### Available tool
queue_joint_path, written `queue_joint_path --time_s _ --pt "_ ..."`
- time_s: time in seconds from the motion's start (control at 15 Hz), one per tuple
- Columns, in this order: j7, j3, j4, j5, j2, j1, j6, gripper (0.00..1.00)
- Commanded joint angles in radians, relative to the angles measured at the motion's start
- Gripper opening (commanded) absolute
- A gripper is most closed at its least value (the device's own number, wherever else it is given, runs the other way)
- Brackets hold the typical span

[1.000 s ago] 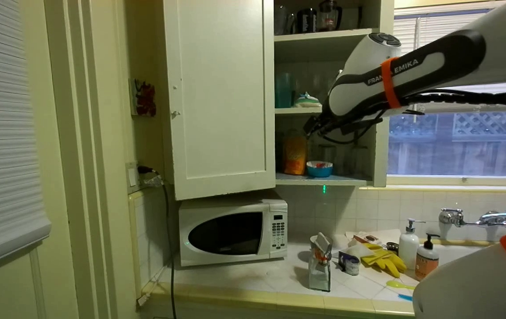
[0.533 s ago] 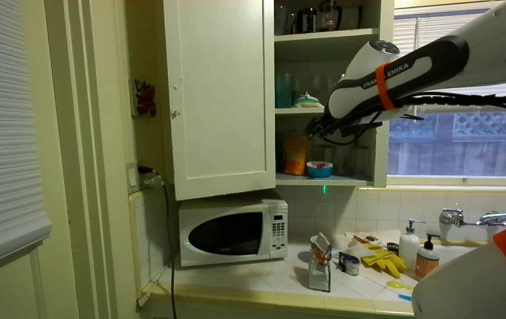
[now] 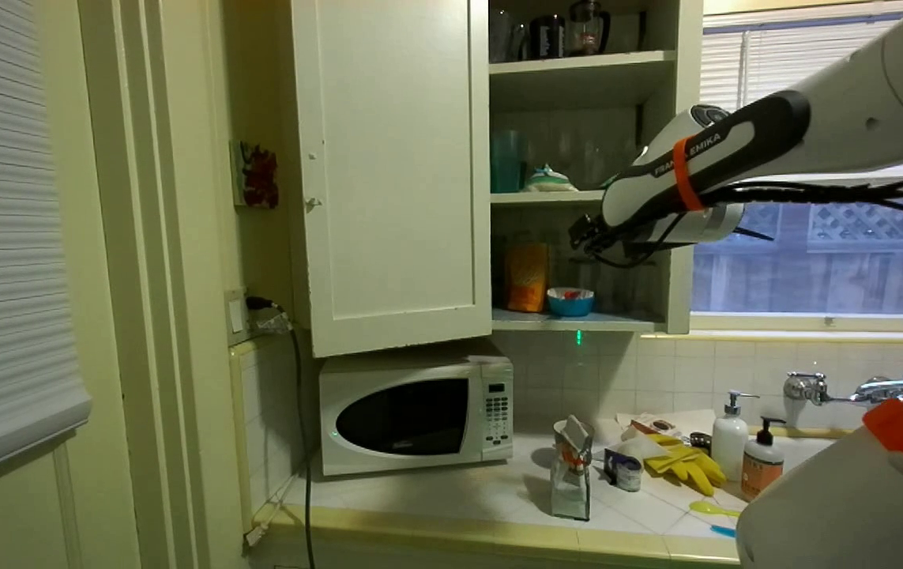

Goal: Take the orange packet out of the open cabinet and put it on the counter.

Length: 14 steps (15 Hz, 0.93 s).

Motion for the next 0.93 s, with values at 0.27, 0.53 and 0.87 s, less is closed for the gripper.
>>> queue_joint_path --time_s 0.27,0.53,0.87 --pt "0.067 0.138 0.054 -0.056 0.202 -0.246 0.192 1.0" --pt "0.085 0.165 0.081 -0.053 0.27 -0.29 0.252 1.0" --pt "0.087 -0.067 0.048 -0.017 0.311 0.02 0.444 1.0"
